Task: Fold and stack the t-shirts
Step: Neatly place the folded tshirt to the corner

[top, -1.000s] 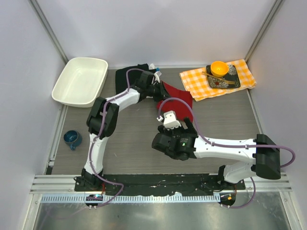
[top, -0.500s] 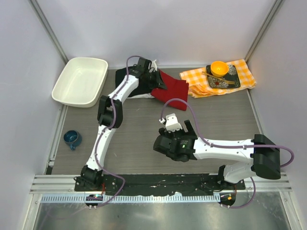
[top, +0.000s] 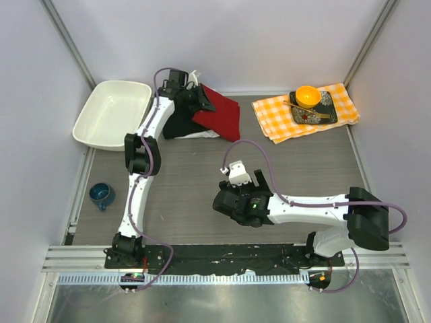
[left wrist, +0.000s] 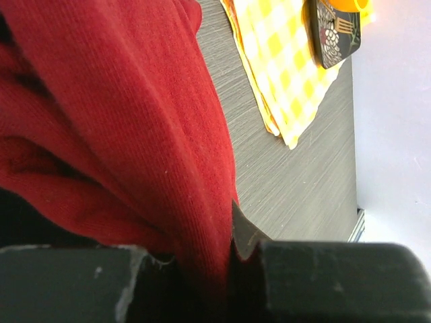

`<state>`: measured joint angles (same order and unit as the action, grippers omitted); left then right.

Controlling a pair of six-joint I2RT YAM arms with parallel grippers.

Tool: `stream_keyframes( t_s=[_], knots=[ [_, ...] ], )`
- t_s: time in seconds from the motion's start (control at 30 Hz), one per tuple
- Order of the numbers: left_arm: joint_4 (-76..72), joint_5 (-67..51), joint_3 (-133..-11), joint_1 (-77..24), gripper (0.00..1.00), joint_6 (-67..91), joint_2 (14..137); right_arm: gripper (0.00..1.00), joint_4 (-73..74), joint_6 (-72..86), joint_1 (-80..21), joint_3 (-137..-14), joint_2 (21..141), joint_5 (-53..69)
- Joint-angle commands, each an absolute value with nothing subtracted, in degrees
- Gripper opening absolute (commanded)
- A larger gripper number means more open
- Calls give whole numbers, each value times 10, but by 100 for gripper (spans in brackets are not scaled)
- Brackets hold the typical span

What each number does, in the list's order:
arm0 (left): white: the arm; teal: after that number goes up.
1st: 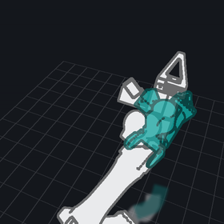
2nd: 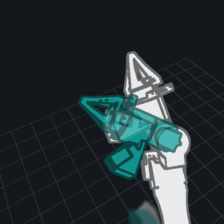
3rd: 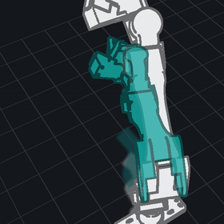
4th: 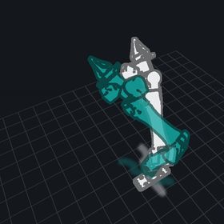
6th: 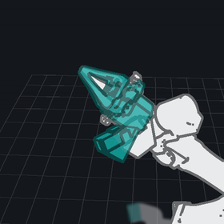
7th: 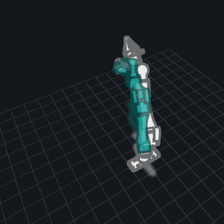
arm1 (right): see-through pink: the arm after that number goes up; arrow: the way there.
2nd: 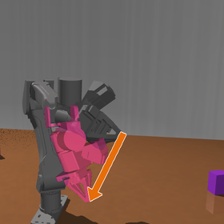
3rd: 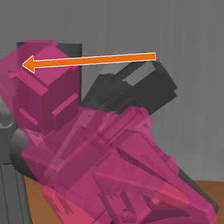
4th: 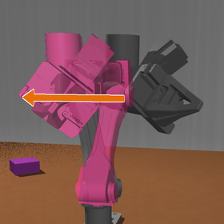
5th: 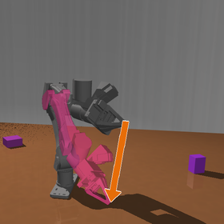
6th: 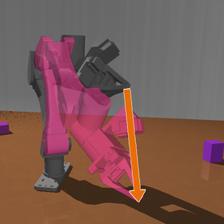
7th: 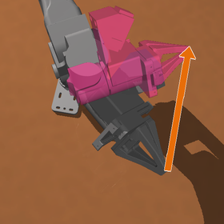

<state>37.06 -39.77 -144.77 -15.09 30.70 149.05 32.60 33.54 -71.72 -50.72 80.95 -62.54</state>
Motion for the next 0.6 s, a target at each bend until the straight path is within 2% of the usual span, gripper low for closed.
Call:
stream_keyframes(
  t_s=[0.0, 0.57],
  knots=[
    [368, -439, -1476, -140, 0, 296, 1435, 100, 283, 336, -715, -504, 818, -621],
    [333, -482, -1456, -84, 0, 322, 1365, 100, 276, 336, -715, -514, 858, -594]
  ],
)
